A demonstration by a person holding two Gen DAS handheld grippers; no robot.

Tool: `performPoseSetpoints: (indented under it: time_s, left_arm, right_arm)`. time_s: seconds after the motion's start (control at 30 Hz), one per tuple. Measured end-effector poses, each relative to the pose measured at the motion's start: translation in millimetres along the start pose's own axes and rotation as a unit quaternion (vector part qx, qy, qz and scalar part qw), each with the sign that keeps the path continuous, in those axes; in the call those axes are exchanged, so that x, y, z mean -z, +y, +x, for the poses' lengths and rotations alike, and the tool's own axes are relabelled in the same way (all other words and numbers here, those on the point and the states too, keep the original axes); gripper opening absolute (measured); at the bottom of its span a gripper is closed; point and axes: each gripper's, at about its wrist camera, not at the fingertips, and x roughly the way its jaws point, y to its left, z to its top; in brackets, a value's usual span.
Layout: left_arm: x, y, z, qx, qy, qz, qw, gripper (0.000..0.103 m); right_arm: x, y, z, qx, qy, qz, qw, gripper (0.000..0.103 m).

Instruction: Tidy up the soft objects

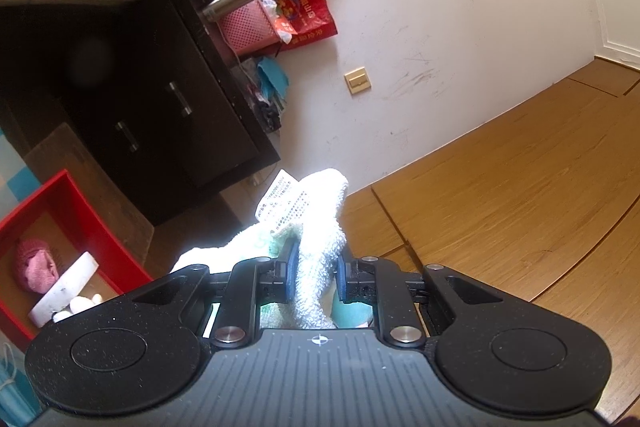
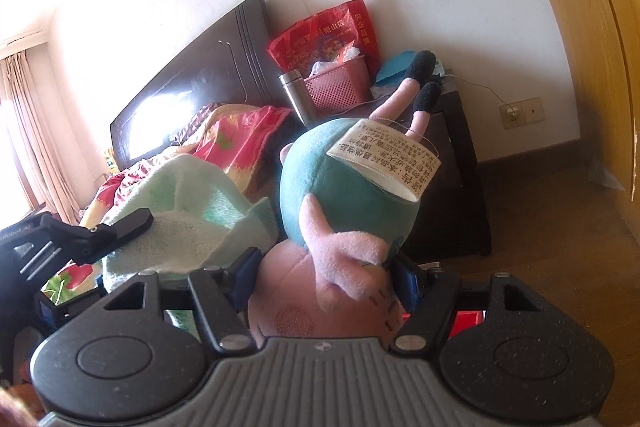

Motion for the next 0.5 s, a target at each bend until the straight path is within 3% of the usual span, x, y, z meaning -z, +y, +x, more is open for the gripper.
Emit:
performPoseSetpoints:
  time_s: [0.5]
  left_arm:
    - [-1.7, 32.1, 28.8, -0.040, 0.010, -0.008, 0.9991, 0.016]
  right_arm:
    - [9.2, -7.6, 36.4, 0.063, 0.031, -0.045, 0.997, 0.046]
